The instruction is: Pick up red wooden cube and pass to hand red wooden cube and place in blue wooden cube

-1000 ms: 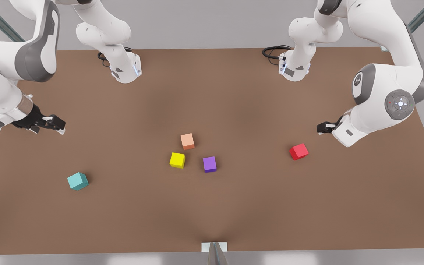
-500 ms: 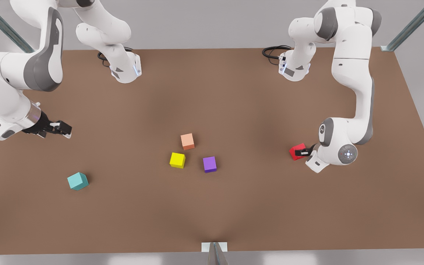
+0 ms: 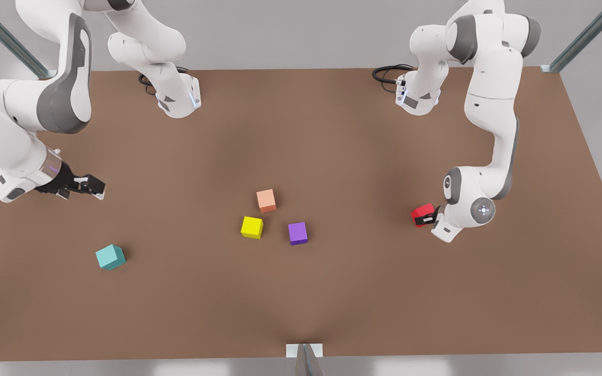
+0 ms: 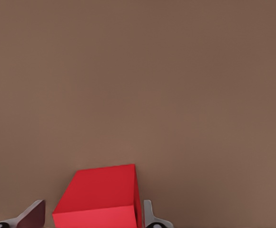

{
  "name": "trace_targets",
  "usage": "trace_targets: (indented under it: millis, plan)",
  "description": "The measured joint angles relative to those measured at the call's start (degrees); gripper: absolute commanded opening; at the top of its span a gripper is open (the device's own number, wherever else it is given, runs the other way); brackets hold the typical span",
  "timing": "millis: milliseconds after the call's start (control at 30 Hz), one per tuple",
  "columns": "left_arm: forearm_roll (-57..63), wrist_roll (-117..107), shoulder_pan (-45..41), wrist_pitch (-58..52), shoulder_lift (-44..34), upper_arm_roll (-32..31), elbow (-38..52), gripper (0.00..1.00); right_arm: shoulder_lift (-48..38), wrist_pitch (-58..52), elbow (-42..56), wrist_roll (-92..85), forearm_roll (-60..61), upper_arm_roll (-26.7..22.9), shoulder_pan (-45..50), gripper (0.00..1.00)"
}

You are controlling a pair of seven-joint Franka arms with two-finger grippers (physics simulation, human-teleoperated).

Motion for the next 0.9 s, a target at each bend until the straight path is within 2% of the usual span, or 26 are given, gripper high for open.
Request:
trace_targets:
  millis: [367, 400, 433, 467, 533, 700, 733, 800, 833, 900]
  plan:
    - [-1.1, -1.5, -0.3, 2.6, 1.2, 0.0, -2.1, 1.00, 0.1, -0.3, -0.2, -0.7, 0.6, 0.0, 0.2, 1.00]
    - [-1.6, -1.6, -0.3, 2.8, 1.3, 0.0, -2.1, 0.91, 0.1, -0.4, -0.2, -0.8, 0.6, 0.0, 0.2, 1.00]
    - [-1.9, -1.8, -0.3, 3.0, 1.5, 0.0, -2.1, 0.69, 0.2, -0.4, -0.2, -0.8, 0.6, 0.0, 0.2, 1.00]
    - [-2.0, -2.1, -0.3, 3.2, 1.6, 0.0, -2.1, 0.59, 0.2, -0.4, -0.2, -0.9, 0.6, 0.0, 0.2, 1.00]
    - [-2.0, -2.7, -0.3, 3.5, 1.7, 0.0, -2.1, 0.55, 0.2, -0.5, -0.2, -0.9, 0.6, 0.0, 0.1, 1.00]
    - [-2.5, -4.1, -1.7, 3.5, -3.5, -1.5, -1.0, 0.55, 0.3, -0.6, -0.2, -1.1, 0.6, 0.1, 0.1, 1.00]
    - [-4.1, -4.5, -1.8, 2.8, -2.9, -2.6, 1.6, 0.55, 0.3, -0.6, -0.2, -1.1, 0.6, 0.1, 0.2, 1.00]
    - [-6.8, -5.3, -1.8, -2.4, 1.4, -4.6, 13.7, 0.55, 0.3, -0.7, -0.2, -1.2, 0.6, 0.1, 0.3, 1.00]
    - [-8.7, -5.5, -1.8, -6.2, 4.0, -6.6, 21.0, 0.55, 0.4, -0.7, -0.2, -1.2, 0.6, 0.1, 0.3, 1.00]
    - [-13.4, -5.1, -1.7, -12.4, 7.2, -11.6, 30.1, 0.55, 0.4, -0.7, -0.2, -1.3, 0.6, 0.1, 0.4, 1.00]
